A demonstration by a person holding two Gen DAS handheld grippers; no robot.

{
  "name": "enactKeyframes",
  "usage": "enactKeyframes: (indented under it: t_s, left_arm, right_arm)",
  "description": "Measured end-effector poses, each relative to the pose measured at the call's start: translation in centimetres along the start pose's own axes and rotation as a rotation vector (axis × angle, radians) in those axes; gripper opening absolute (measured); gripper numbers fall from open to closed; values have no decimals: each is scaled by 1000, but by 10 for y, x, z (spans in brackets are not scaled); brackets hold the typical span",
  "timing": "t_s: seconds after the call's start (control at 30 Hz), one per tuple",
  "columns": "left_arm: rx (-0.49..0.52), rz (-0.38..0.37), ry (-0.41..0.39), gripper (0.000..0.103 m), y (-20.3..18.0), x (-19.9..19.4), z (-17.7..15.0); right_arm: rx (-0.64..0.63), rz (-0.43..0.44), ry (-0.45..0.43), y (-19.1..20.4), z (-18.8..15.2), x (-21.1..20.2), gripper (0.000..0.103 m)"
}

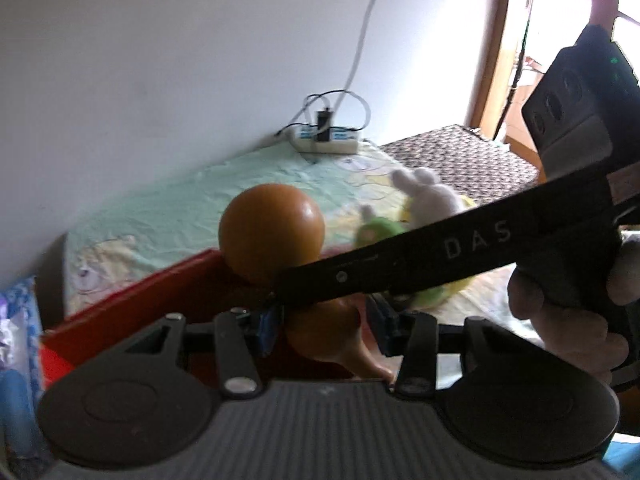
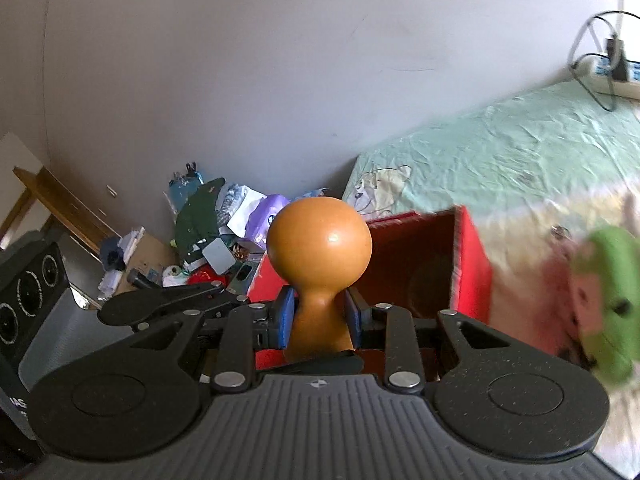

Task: Organize objects
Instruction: 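Lift the orange gourd with the right gripper toward the red box, then lower the held gourd into the red box with the right gripper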

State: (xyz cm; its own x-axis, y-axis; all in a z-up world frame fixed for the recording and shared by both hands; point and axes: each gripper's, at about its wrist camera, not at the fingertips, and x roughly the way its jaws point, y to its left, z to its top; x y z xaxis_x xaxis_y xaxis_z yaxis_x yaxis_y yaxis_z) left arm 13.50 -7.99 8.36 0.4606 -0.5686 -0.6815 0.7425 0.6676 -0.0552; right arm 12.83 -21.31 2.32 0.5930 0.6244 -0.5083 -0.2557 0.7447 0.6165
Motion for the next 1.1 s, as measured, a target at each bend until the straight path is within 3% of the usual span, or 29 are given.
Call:
enactKeyframes:
  t_s: [0.2, 0.43, 0.7, 0.9, 1.1]
  left_arm:
    - [6, 58, 53, 48, 43, 13, 0]
    - [-22, 34, 140, 48, 82, 39, -25]
    - [-17, 10, 271, 49, 99, 86, -49]
    - [-43, -19, 334, 52, 109, 105, -51]
    - [-9, 6, 403, 56, 102, 118, -52]
  right_arm:
    - [38, -10, 36, 1, 6, 47, 30]
    - [87, -61, 82, -7, -4, 86, 30]
    - [142, -147, 157, -23, -15, 120, 29]
    - [175, -194, 177, -28, -17, 131, 29]
    - [235, -220, 204, -37, -24, 139, 29]
